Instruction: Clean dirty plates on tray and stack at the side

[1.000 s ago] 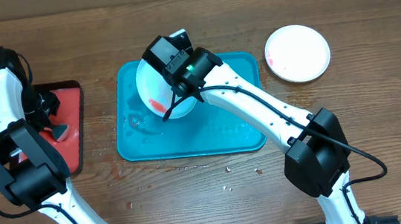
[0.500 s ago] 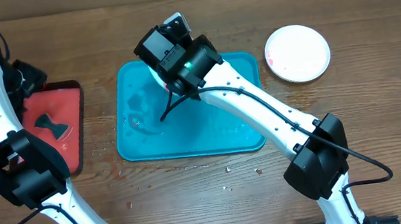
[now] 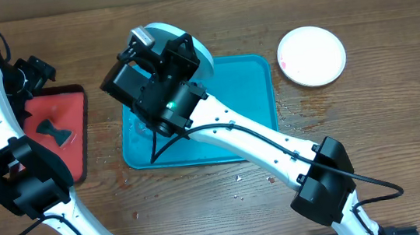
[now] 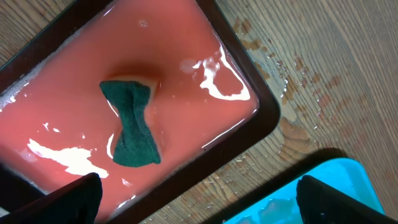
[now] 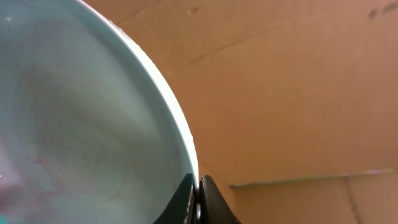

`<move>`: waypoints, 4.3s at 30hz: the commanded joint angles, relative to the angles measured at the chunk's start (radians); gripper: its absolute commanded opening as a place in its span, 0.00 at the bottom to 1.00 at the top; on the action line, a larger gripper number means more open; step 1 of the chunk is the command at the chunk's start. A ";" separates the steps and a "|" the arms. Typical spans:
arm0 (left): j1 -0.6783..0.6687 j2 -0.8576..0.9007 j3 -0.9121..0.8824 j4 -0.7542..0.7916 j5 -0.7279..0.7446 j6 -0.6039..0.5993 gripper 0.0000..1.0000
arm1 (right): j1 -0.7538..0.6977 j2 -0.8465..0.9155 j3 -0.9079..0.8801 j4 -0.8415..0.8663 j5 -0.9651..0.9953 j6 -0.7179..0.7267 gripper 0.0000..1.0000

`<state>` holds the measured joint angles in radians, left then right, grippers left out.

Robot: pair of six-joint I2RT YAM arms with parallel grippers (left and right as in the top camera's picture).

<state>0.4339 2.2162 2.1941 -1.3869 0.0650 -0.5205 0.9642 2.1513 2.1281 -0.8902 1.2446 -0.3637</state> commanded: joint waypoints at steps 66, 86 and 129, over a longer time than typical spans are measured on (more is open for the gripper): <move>-0.002 -0.006 0.001 0.003 0.013 0.008 1.00 | -1.123 -0.263 -0.359 -0.300 -1.555 0.635 1.00; -0.002 -0.006 0.001 0.003 0.013 0.008 1.00 | -0.472 -0.546 -0.360 -0.506 -1.369 0.649 1.00; -0.002 -0.006 0.001 0.003 0.013 0.008 1.00 | -0.602 -1.152 -0.980 -0.083 -1.172 0.621 1.00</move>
<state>0.4339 2.2162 2.1937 -1.3834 0.0715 -0.5205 0.3965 1.0744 1.2900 -1.0348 0.0608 0.2615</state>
